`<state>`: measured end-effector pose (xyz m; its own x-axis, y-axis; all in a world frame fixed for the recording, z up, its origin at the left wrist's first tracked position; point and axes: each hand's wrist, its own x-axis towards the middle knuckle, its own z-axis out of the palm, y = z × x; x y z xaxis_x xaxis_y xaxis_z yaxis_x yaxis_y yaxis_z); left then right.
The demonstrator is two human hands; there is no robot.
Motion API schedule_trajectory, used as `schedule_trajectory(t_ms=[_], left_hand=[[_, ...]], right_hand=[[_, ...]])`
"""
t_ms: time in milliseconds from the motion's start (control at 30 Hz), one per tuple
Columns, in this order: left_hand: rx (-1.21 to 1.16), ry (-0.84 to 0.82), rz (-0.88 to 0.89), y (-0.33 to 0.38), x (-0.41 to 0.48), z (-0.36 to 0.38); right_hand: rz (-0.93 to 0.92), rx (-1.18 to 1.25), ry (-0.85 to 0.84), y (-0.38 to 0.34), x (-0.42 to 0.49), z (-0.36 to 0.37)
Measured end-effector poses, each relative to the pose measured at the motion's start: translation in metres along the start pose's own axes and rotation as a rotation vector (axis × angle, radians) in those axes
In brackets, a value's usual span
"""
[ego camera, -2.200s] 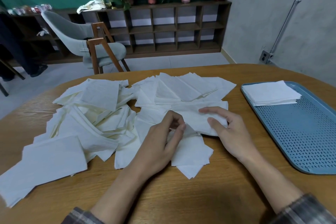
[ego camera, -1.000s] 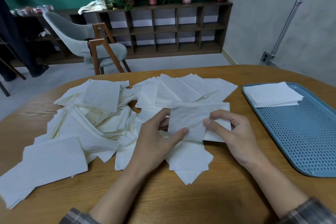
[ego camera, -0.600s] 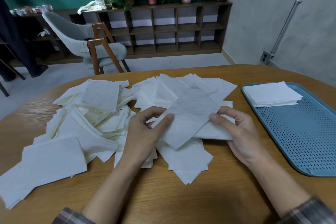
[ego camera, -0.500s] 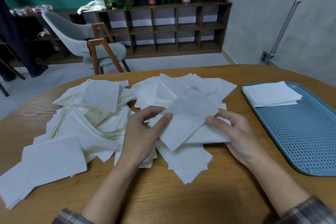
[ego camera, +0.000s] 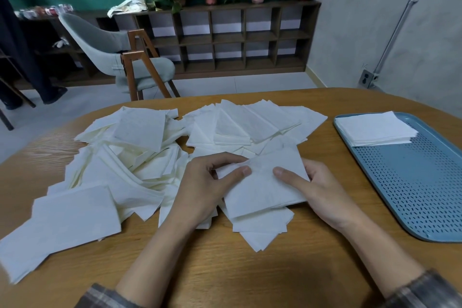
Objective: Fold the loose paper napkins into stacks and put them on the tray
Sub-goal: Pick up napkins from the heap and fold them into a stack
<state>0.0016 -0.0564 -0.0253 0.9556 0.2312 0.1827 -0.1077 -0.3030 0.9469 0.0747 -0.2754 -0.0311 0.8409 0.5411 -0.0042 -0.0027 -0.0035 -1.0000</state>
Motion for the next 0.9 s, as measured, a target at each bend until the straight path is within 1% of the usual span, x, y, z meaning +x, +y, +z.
schedule_trajectory(t_ms=[133, 333, 467, 533, 600, 633, 667, 733, 833, 900], left_hand=[[0.018, -0.021, 0.011, 0.002, -0.001, 0.001], [0.065, 0.130, 0.002, -0.001, -0.001, 0.007], [0.140, 0.176, 0.068, -0.002, -0.002, 0.009], [0.071, 0.146, 0.039, 0.002, -0.003, 0.010], [-0.079, 0.049, -0.031, 0.009, -0.006, 0.010], [-0.150, -0.007, -0.069, 0.012, -0.007, 0.010], [-0.206, -0.053, -0.102, 0.014, -0.007, 0.010], [-0.276, -0.094, -0.157, 0.017, -0.008, 0.011], [-0.240, -0.066, -0.165, 0.013, -0.007, 0.011], [-0.196, -0.025, -0.135, 0.007, -0.006, 0.012]], right_hand=[[0.006, -0.018, 0.018, 0.000, 0.000, 0.002], [-0.040, -0.038, 0.036, 0.002, 0.001, 0.002], [-0.130, 0.058, 0.091, 0.003, 0.003, -0.001], [-0.165, 0.200, 0.068, 0.001, 0.004, -0.003], [-0.156, 0.341, 0.042, -0.001, 0.004, -0.004], [-0.151, 0.364, 0.041, -0.001, 0.005, -0.004], [-0.153, 0.348, 0.053, 0.000, 0.005, -0.004], [-0.168, 0.233, 0.103, 0.003, 0.006, -0.004], [-0.173, 0.042, 0.171, 0.005, 0.007, -0.003], [-0.155, 0.040, 0.133, 0.005, 0.006, -0.004]])
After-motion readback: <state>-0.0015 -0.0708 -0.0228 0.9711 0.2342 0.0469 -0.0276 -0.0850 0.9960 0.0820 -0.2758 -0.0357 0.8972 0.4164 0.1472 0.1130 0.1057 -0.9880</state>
